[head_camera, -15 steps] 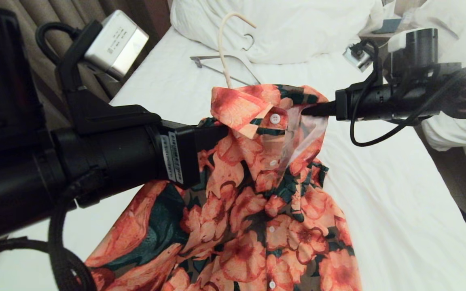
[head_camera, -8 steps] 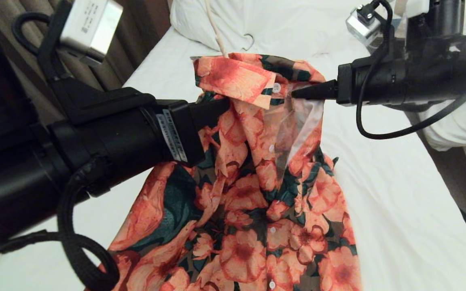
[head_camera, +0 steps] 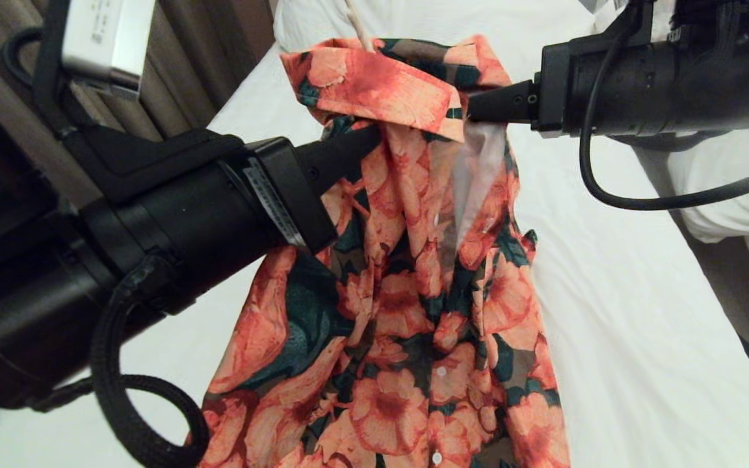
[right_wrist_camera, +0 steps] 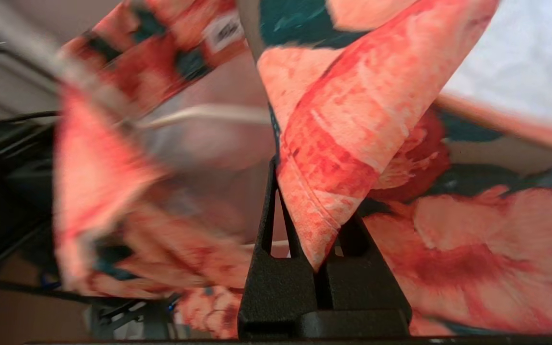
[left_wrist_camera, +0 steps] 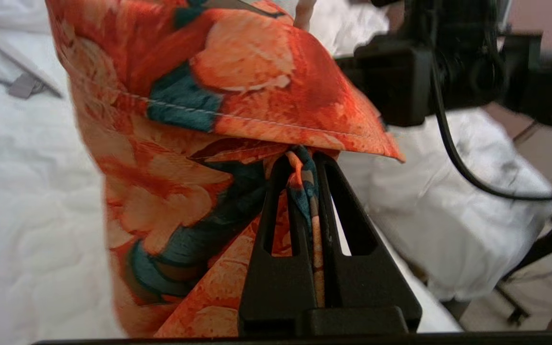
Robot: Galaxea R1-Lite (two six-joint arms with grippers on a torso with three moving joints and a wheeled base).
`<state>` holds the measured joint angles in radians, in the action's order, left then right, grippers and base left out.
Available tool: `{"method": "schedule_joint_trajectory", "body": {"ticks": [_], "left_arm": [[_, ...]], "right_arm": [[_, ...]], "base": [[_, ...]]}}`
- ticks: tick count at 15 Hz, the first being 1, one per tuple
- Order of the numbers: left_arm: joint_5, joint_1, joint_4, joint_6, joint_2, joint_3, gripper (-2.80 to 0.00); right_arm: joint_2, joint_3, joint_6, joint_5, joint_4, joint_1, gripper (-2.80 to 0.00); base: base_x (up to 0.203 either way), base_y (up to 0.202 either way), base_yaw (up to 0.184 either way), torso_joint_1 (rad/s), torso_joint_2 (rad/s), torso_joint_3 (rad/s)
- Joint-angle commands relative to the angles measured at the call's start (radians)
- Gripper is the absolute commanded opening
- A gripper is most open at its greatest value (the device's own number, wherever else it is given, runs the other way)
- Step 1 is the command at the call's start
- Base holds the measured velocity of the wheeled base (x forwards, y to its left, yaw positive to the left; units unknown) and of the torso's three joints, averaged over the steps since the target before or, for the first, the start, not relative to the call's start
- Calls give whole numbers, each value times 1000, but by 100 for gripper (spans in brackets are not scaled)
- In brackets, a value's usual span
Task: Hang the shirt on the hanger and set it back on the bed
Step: Hook the other side of the shirt onto the hanger
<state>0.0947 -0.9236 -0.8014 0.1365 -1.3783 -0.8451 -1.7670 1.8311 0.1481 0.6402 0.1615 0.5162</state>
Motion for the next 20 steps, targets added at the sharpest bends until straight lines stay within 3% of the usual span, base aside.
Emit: {"method": "schedule_joint_trajectory", "body": {"ticks": [1,8,20], "left_arm": [[2,0,-56,9,-19,9,-280],[5,38,-211,6,-13,11,-280],[5,45,-236,8,1,9,-280]], "right_arm": [[29,1,1,3,2,29,-280],[106,-16,44,-56,77,115,-280],[99,-17,43,-99,78,114,-280]], "base": [[0,0,0,0,0,0],[0,0,0,0,0,0],[0,0,0,0,0,0]]}}
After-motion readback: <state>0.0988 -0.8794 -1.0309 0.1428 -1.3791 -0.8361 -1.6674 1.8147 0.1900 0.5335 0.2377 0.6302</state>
